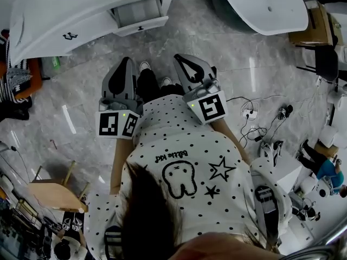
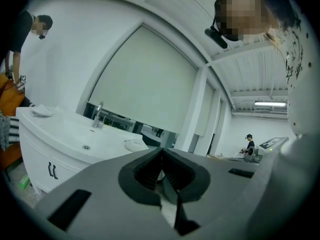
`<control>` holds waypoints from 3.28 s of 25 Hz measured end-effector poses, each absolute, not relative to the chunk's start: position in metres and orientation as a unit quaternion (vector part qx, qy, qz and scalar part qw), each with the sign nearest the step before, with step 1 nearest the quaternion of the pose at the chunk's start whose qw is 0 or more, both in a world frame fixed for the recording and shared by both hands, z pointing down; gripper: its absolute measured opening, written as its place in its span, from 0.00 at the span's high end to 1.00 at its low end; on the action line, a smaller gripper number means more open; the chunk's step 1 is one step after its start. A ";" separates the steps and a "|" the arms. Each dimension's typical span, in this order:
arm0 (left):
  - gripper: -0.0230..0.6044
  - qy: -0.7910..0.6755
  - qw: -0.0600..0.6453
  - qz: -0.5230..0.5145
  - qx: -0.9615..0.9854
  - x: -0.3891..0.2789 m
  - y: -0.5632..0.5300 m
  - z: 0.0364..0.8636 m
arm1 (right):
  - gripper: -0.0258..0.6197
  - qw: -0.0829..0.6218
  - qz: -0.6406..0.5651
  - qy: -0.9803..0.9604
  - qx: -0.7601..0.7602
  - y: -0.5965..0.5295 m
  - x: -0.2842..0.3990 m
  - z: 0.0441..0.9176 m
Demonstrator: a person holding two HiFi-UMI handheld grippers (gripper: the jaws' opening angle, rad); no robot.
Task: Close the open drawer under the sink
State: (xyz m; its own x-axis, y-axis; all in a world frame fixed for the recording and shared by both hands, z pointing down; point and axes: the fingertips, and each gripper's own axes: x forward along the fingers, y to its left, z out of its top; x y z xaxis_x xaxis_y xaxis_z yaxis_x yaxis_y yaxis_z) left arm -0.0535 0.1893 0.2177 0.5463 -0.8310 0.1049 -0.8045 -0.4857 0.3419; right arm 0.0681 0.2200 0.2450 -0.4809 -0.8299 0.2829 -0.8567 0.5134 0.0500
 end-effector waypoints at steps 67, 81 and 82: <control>0.95 -0.553 0.161 -0.061 0.815 -0.041 0.003 0.220 | 0.94 0.104 0.051 -0.863 0.492 0.013 0.133 0.244; 0.95 -0.547 0.173 -0.056 0.817 -0.039 0.003 0.225 | 0.94 0.099 0.045 -0.862 0.495 0.008 0.129 0.238; 0.95 -0.547 0.173 -0.055 0.817 -0.039 0.003 0.226 | 0.94 0.099 0.045 -0.862 0.495 0.007 0.129 0.238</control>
State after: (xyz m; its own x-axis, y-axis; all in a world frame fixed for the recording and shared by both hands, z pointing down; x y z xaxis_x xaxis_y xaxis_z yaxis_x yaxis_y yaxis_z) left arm -0.0392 0.0026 0.2256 0.3945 -0.9135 0.0994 -0.8751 -0.3405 0.3437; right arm 0.1289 0.0072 0.2384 -0.4896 -0.8450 0.2149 -0.8627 0.5053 0.0213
